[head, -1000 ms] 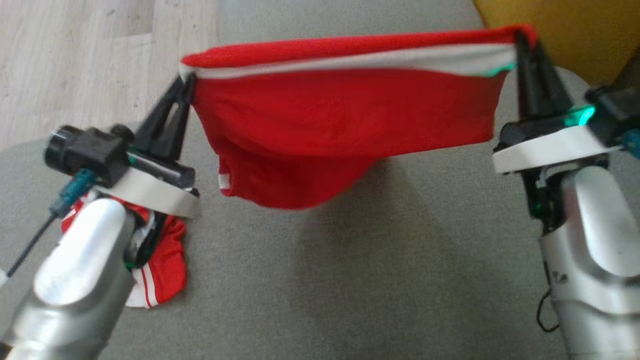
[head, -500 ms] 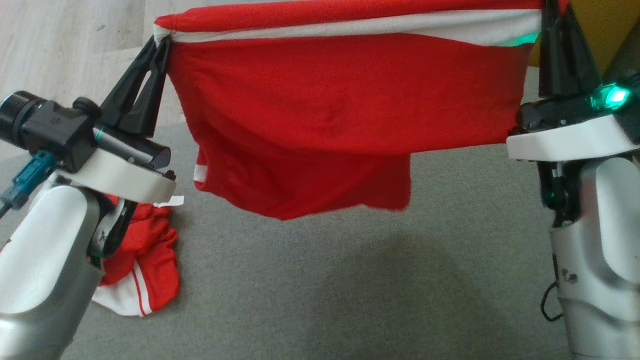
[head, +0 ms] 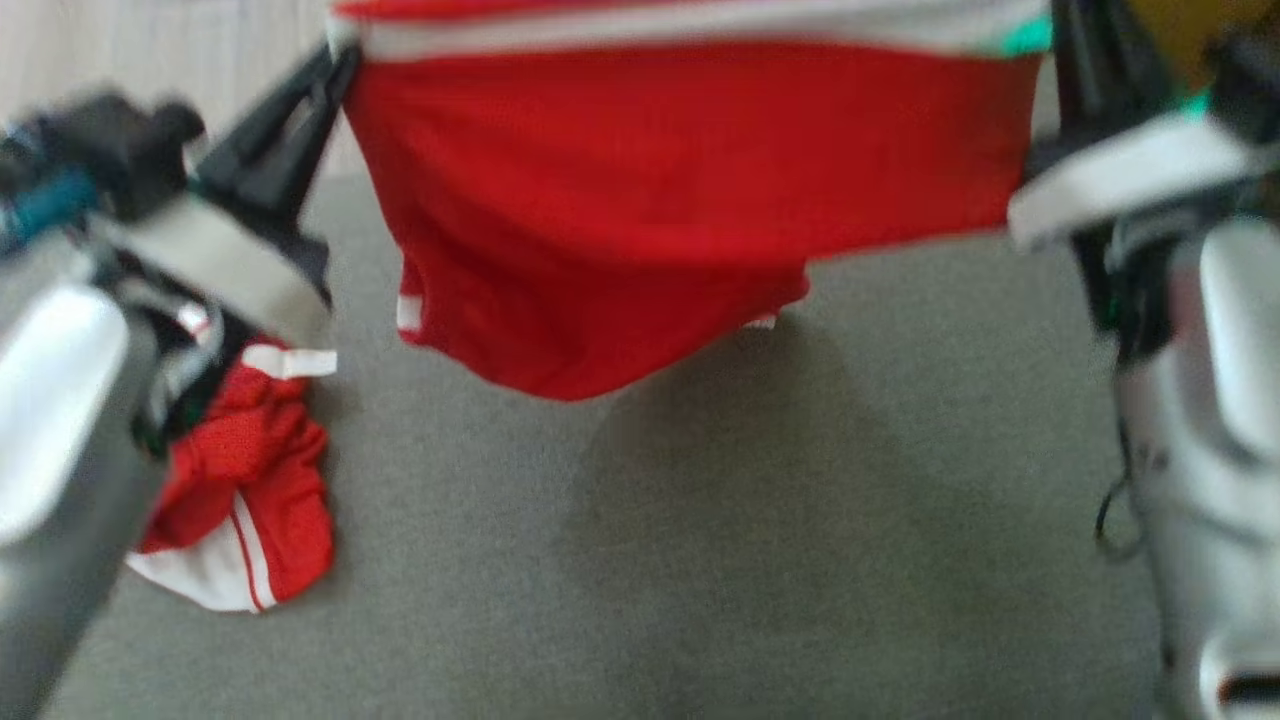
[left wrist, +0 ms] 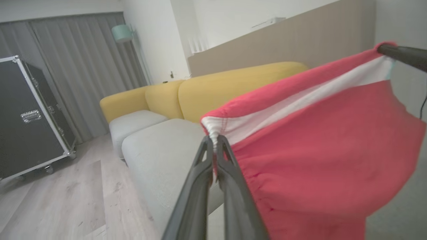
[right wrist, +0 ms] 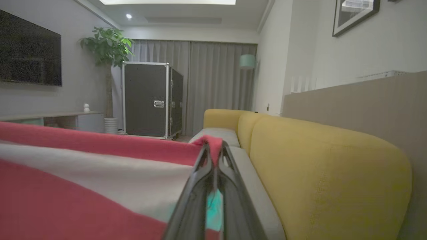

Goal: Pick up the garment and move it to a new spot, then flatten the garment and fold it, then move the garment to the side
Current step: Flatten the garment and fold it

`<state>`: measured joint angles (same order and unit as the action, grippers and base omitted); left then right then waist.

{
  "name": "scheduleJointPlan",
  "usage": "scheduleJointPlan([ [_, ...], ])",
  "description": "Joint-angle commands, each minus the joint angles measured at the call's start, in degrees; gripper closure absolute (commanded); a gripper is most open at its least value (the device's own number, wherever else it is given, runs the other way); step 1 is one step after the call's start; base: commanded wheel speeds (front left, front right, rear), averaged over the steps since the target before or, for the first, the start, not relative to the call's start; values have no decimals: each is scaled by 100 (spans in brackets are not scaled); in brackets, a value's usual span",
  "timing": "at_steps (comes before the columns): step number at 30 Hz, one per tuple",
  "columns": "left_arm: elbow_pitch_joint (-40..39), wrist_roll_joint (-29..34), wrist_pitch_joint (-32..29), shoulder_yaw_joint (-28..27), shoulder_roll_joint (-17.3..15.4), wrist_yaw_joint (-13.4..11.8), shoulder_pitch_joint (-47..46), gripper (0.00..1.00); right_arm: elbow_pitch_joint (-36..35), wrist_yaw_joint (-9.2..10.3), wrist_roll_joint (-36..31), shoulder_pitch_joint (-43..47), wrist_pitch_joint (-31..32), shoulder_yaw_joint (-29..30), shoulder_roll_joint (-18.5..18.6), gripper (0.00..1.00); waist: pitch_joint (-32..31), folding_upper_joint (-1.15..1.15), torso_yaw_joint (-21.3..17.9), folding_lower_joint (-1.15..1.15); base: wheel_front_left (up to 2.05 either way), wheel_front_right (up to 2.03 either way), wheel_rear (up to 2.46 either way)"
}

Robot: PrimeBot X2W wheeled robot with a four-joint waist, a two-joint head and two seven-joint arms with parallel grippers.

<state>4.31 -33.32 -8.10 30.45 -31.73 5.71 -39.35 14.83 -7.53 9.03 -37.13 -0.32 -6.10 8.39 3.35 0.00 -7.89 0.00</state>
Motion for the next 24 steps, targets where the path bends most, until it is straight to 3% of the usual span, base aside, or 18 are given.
scheduleJointPlan([
  [1, 58, -44, -136, -224, -303, 61, -819, 100, 101, 4, 87, -770, 116, -131, 51, 100, 564, 0, -47, 0, 0, 0, 0],
  [7, 1070, -40, -136, 154, -293, 171, -2584, 100, 1515, 4, 83, -2643, 17, -198, 185, 100, 1687, 0, -36, 0, 0, 0, 0],
  [14, 2274, 97, 870, 469, -78, 176, -4194, 100, 2743, 4, -539, -4195, -1050, 457, 93, 100, 2334, 0, -2, 0, 0, 0, 0],
  [19, 3122, 26, 1847, 800, 256, 177, -4604, 100, 3488, 4, -1019, -4457, -1407, 880, -149, 100, 2518, 0, 45, 0, 0, 0, 0],
  [24, 3456, -233, 2242, 1441, 450, 177, -4268, 100, 4254, 4, -1323, -4095, -1452, 674, -193, 100, 2559, 0, 160, 0, 0, 0, 0],
])
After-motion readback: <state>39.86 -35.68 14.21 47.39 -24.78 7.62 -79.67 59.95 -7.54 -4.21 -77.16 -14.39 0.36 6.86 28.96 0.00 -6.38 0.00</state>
